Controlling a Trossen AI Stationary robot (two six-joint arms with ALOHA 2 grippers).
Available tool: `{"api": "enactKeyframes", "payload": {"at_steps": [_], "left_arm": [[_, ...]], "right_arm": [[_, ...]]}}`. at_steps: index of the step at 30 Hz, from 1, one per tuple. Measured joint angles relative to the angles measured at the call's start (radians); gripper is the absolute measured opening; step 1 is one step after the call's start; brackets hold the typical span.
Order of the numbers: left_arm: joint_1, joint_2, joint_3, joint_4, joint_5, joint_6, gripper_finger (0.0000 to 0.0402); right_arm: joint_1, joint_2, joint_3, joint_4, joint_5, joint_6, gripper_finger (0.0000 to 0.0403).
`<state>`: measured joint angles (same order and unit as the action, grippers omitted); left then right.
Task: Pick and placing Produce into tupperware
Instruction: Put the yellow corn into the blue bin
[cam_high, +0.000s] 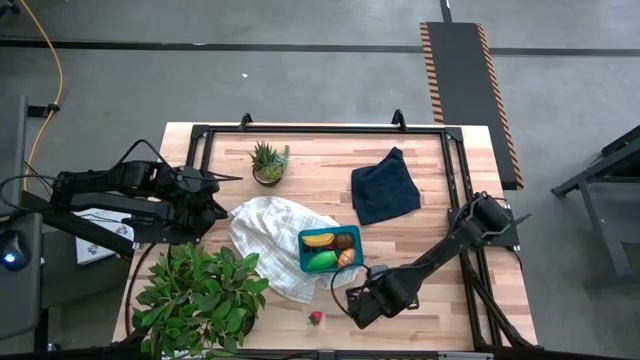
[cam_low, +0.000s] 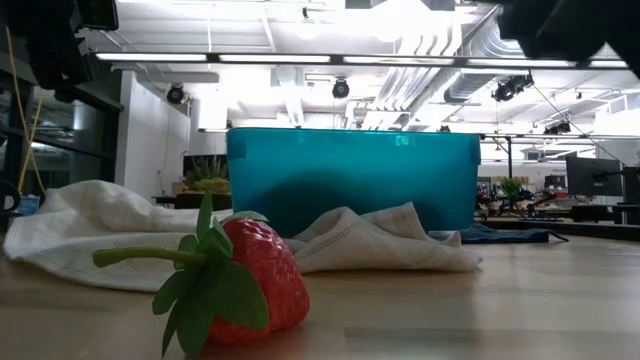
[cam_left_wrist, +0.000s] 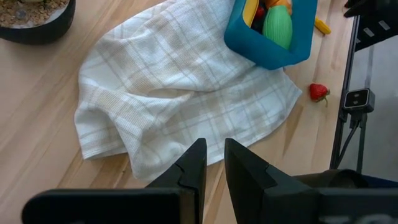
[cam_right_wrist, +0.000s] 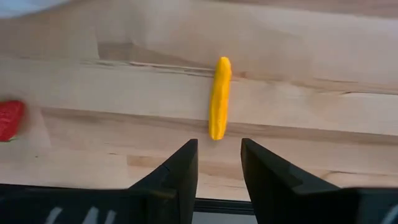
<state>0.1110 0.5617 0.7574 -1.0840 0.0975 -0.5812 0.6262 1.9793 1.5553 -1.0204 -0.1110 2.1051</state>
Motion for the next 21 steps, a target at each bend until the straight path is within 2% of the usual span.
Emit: {"api": "enactKeyframes", "payload": {"at_steps": [5, 21], "left_arm": [[0.000, 0.000, 0.000, 0.000, 0.000, 0.000, 0.0046], [0.000, 0.000, 0.000, 0.000, 0.000, -0.001, 0.0046]], "right_arm": [[0.000, 0.000, -0.066, 0.115, -0.012, 0.010, 0.0114], [-0.017, 0.003, -0.067, 0.068, 0.005, -0.019, 0.0114]]}}
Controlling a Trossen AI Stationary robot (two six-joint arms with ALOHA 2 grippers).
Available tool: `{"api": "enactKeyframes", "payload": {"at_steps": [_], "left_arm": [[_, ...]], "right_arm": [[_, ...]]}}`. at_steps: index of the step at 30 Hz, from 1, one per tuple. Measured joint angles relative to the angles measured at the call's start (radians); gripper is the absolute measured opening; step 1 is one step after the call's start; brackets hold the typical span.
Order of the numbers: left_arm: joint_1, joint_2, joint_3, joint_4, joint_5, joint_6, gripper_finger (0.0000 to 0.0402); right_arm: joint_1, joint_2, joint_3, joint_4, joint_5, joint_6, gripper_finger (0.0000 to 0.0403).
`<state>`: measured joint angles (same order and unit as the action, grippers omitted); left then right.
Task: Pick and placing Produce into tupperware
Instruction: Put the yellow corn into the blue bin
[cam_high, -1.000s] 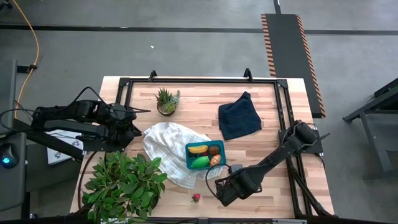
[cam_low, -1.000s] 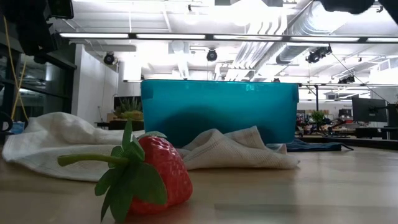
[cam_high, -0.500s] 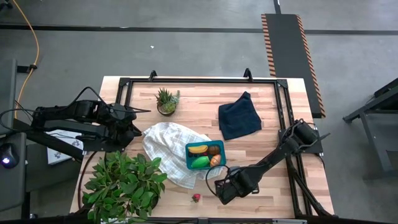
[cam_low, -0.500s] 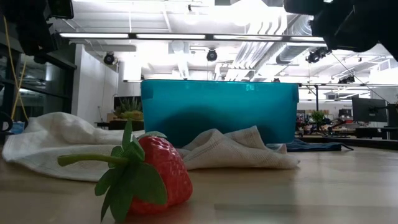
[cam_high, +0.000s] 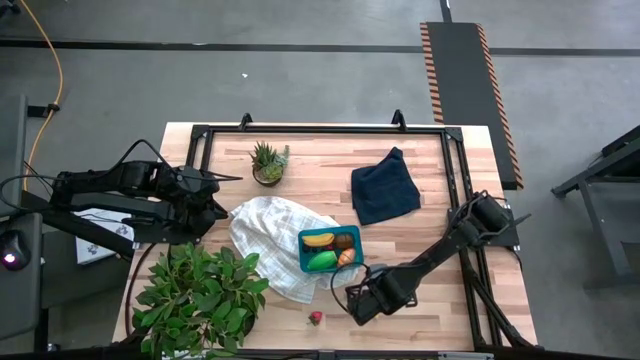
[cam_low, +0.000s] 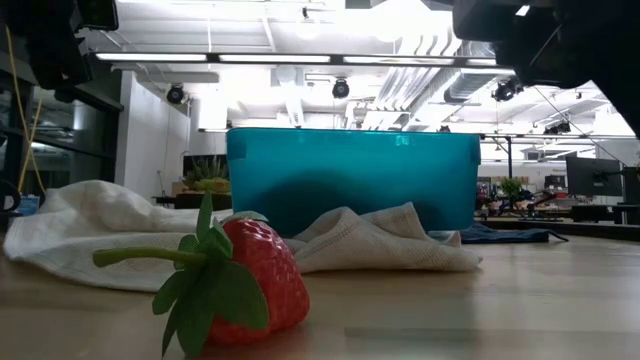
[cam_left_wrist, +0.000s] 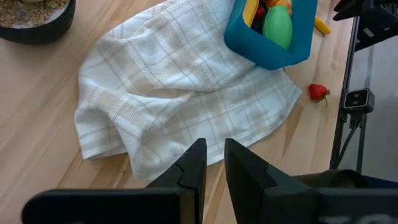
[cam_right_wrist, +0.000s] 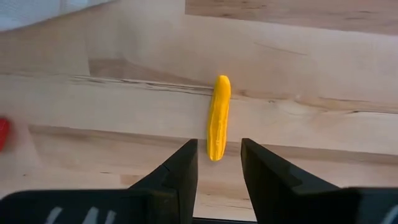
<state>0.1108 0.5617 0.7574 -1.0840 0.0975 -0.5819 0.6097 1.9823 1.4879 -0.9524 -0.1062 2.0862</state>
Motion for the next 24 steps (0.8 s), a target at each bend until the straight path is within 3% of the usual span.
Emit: {"api": "enactKeyframes", "payload": {"at_steps": [24], "left_arm": [[0.000, 0.000, 0.000, -0.001, 0.000, 0.001, 0.0046]], "right_arm": [[0.002, 0.027, 0.001, 0.036, 0.028, 0.052, 0.0114]]}}
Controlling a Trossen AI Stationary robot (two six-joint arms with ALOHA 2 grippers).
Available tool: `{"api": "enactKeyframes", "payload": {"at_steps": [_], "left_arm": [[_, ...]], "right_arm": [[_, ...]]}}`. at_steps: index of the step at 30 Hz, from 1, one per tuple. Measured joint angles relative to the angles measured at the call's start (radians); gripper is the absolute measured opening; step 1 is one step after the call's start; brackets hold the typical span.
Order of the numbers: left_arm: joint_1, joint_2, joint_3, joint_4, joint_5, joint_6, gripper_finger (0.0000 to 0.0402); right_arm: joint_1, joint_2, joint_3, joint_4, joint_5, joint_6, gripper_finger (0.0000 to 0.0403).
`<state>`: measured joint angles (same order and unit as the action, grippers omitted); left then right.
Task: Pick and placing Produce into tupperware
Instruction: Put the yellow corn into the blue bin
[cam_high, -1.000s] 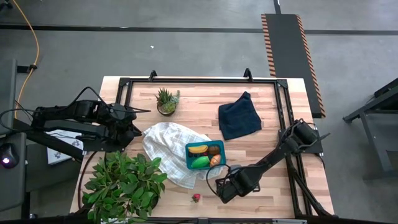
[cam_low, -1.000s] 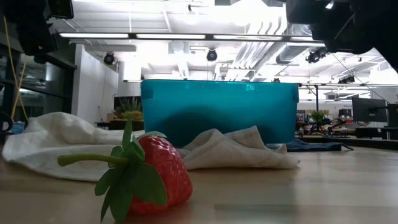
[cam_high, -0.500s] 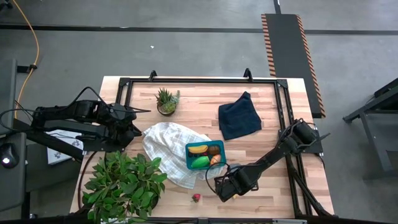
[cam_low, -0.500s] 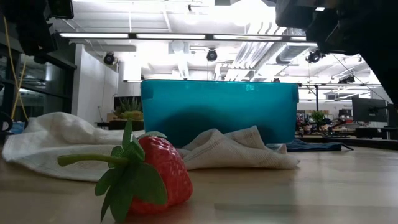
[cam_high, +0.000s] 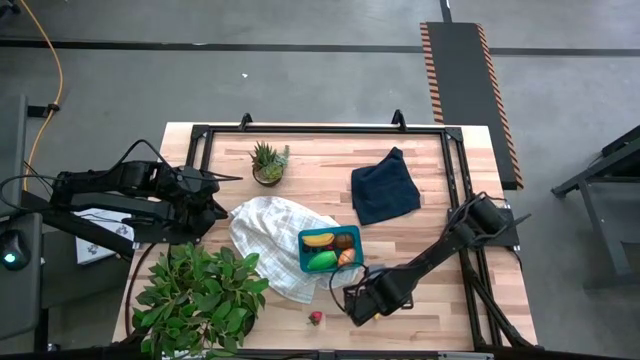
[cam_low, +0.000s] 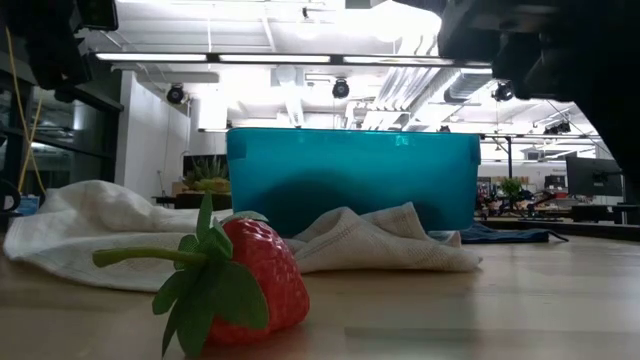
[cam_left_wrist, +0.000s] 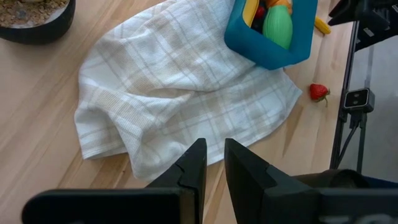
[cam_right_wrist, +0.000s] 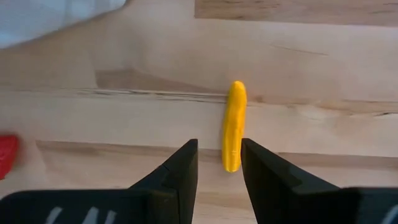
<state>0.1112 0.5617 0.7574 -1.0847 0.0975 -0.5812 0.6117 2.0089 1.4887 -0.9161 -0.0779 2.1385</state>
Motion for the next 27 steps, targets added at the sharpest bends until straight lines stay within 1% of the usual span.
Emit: {"api": "enactKeyframes", "payload": {"at_steps": [10, 15, 20, 23, 27], "left_arm": [[0.000, 0.000, 0.000, -0.020, 0.000, 0.001, 0.0046], [0.000, 0.000, 0.000, -0.020, 0.000, 0.001, 0.0046], [0.000, 0.000, 0.000, -0.020, 0.000, 0.008, 0.0046], [0.000, 0.000, 0.000, -0.021, 0.000, 0.009, 0.0046], [0.000, 0.000, 0.000, -0.023, 0.000, 0.009, 0.0046]], "right_arm": [[0.006, 0.009, 0.000, -0.030, -0.029, 0.008, 0.0114], [0.006, 0.009, -0.001, -0.030, -0.025, 0.007, 0.0114], [0.001, 0.004, -0.082, 0.046, -0.064, 0.004, 0.0114], [-0.001, 0.001, -0.096, 0.135, -0.062, 0.008, 0.0114], [-0.001, 0.001, -0.097, 0.146, -0.031, 0.012, 0.0114]]}}
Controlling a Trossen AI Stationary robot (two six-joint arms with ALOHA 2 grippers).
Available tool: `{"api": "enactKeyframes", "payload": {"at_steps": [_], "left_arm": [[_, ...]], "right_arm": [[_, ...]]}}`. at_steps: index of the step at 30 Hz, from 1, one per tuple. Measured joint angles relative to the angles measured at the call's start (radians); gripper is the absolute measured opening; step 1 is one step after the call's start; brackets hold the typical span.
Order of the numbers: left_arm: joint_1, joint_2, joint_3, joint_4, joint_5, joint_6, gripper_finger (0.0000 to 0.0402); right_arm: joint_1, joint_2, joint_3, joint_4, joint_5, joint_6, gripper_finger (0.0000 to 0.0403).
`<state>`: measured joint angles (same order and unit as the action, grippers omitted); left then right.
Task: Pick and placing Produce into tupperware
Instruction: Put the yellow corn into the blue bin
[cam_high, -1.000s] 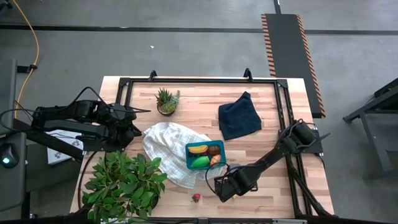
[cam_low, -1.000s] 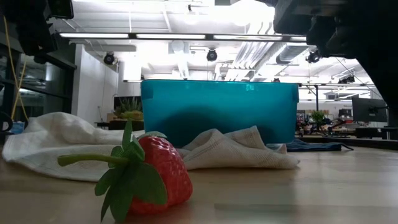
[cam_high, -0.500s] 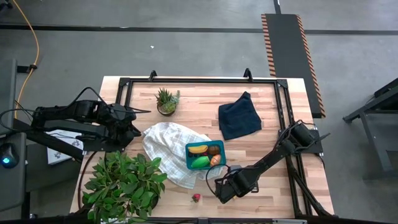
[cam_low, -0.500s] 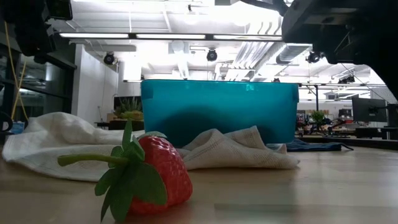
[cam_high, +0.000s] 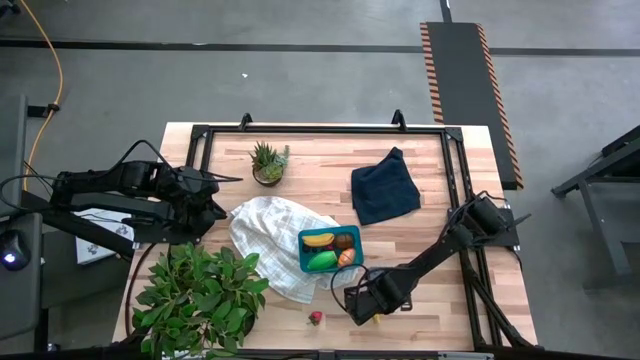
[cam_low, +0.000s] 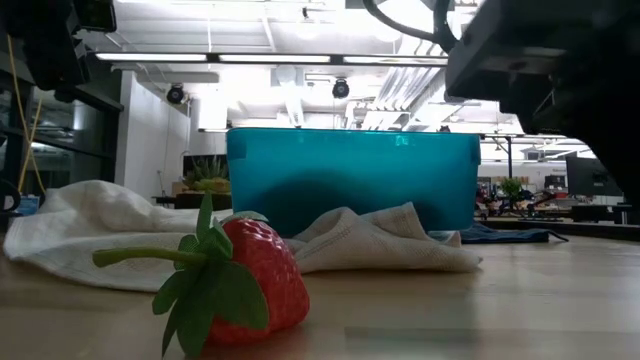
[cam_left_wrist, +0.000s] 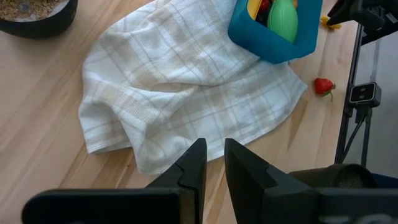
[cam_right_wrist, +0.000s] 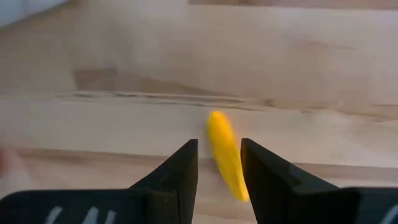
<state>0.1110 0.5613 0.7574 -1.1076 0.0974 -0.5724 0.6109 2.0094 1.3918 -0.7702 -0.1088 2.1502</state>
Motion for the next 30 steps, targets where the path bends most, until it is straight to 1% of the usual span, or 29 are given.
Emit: {"api": "enactKeyframes", "payload": {"at_steps": [7, 16, 30], "left_arm": [[0.000, 0.000, 0.000, 0.000, 0.000, 0.000, 0.0046], [0.000, 0.000, 0.000, 0.001, 0.000, 0.000, 0.0046], [0.000, 0.000, 0.000, 0.002, -0.012, 0.000, 0.0046]], "right_arm": [[0.000, 0.000, 0.000, -0.011, -0.017, -0.021, 0.0113], [0.000, 0.000, 0.000, -0.008, -0.067, -0.123, 0.0097], [0.000, 0.000, 0.000, -0.011, -0.102, -0.266, 0.0096]]}}
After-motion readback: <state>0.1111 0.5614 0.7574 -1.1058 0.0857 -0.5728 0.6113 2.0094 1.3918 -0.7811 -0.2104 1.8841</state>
